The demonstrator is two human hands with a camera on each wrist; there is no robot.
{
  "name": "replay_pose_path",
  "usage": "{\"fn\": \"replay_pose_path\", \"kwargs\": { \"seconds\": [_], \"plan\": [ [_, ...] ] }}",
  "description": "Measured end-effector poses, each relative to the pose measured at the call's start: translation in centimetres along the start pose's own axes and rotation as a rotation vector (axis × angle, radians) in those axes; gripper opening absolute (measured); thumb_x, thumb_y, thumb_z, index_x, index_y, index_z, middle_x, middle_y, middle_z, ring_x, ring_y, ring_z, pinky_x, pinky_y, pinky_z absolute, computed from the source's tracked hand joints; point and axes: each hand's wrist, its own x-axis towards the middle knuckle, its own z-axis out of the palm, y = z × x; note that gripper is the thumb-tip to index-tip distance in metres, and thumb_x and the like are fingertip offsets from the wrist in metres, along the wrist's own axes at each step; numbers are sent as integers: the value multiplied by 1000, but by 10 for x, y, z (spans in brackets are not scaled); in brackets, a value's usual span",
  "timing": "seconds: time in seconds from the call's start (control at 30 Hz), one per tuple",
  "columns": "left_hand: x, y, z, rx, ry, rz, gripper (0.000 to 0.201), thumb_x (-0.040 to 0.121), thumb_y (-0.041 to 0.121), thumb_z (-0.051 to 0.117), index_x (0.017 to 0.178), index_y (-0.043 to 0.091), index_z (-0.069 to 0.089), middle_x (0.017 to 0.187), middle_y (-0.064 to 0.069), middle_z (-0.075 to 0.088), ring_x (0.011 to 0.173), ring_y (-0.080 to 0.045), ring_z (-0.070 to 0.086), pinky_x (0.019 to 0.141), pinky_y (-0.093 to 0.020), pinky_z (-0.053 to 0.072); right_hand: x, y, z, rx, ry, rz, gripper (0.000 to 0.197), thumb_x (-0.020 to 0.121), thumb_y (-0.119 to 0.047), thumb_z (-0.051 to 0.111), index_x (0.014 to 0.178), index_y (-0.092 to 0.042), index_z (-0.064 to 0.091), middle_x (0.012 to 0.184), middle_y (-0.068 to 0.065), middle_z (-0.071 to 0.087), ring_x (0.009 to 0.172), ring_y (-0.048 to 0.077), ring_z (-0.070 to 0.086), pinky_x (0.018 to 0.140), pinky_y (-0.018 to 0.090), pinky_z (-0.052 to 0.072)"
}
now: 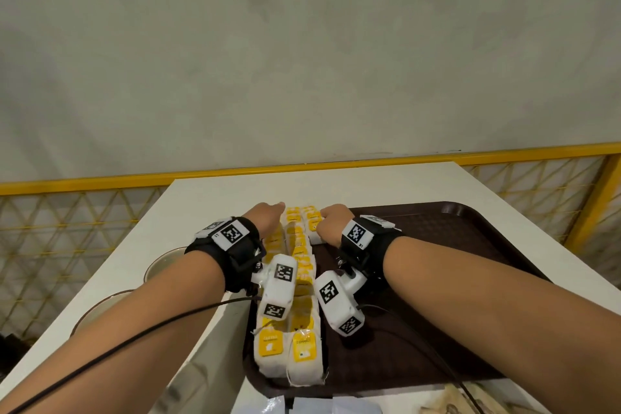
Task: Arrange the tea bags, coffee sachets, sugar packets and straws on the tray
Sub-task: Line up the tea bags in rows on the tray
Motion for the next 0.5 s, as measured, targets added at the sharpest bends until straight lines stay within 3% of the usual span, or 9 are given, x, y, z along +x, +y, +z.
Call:
{"fn": "replay_pose_path", "kwargs": {
  "seconds": [0.1,0.2,0.3,0.37,0.43,0.5],
  "plan": [
    [-8,2,2,-5,-8,-16,53,103,33,31,137,-7,38,142,-24,41,131,-36,40,108,-39,33,0,0,2,21,14,22,39,89,-11,54,127,-3,55,103,9,52,90,19,46,77,26,39],
    [-11,2,1,-11,-18,-20,52,104,32,29,138,-7,37,143,-24,40,131,-35,40,107,-38,31,0,-1,0,21,8,38,39,88,-11,54,126,-3,56,122,16,59,92,22,51,77,26,40],
    [-10,2,-2,-41,-7,-11,50,103,32,33,134,-6,43,138,-25,46,127,-37,46,100,-37,39,1,-2,-5,9,25,39,38,91,-10,51,127,-1,55,128,19,57,114,32,56,77,26,38],
    [-7,2,-2,-49,-12,-18,50,104,30,31,136,-7,40,139,-25,44,127,-36,44,98,-37,38,2,-3,-7,5,30,39,38,92,-9,49,128,0,53,129,19,56,120,33,53,78,28,38],
    [-6,2,-1,-49,-19,-18,50,105,28,26,139,-8,34,128,-24,45,118,-31,45,91,-33,32,1,-3,-7,0,22,34,39,91,-9,50,130,-1,53,130,18,56,120,33,53,83,29,42],
    [-3,1,-1,-61,-12,-23,51,104,30,28,138,-9,36,113,-19,43,105,-26,43,91,-32,33,1,-3,-5,-4,16,29,40,90,-10,52,130,-3,54,130,17,56,120,32,53,87,30,44]
  ]
}}
